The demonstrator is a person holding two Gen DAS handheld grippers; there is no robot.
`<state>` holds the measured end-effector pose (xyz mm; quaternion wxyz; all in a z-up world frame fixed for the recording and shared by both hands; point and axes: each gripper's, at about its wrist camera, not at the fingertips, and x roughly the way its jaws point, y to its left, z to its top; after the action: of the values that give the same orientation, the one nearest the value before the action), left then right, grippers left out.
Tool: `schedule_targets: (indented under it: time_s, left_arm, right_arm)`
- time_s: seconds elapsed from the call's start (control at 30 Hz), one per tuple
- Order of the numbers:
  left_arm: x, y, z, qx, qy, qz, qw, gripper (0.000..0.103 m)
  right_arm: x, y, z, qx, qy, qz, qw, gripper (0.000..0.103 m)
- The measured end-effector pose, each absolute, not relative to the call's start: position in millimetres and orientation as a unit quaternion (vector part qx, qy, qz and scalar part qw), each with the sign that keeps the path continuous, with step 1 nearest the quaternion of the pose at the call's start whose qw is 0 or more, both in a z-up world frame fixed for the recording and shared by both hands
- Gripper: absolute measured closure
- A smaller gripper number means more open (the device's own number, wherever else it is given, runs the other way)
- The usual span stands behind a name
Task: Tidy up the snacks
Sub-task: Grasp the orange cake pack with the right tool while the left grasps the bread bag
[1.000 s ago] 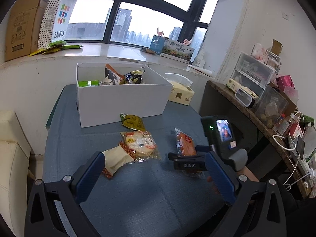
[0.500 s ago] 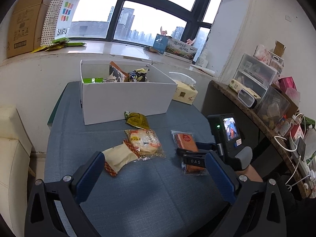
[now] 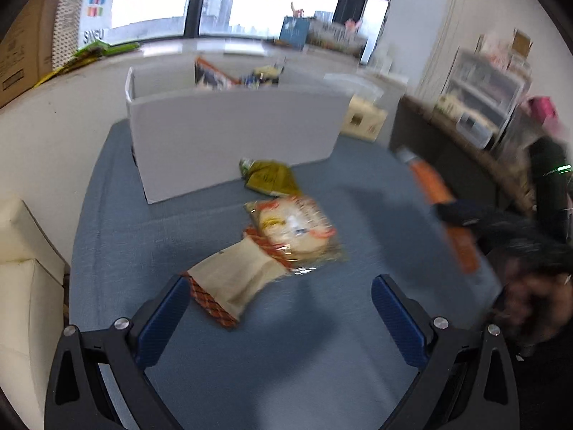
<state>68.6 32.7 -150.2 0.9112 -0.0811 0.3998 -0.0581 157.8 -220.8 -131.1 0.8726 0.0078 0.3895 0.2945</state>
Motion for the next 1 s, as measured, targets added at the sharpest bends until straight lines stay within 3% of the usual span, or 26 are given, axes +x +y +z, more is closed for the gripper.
schedule_targets:
  time_s: [0.33,0.43,0.47,0.5,0.53,1.0]
  left_arm:
    - [110,35,-197,-0.031,0.451,-0.031,0.891,0.0]
    - [111,36,-201,-0.022,0.451,-0.016,0.892,0.006]
    - [111,37,-200,-0.022,0.448,-0.01,0.894,0.016]
    - [110,39,-198,-0.019,0.446,-0.003,0.895,0.04]
    - [109,40,-196,-0.02,0.444,-0.008,0.896,0.049]
    - [62,40,-121,-0.076,0.334,-0.058,0.938,0.054]
  right_arm:
    - [152,-223,-128,-0.005,0.385,0.31,0.869,0.042]
    - [152,-223,-131,-0.006,0.388,0.312,0.867,0.042]
    - [152,-222,-131,-0.007,0.388,0.314,0.866,0.042]
    - [151,-221,-131,-0.008,0.389,0.313,0.866,0.042]
    - [151,-221,-132,-0.009,0.389,0.314,0.866,0.042]
    - [148,-218,-134,-0.002,0.389,0.331,0.86,0.041]
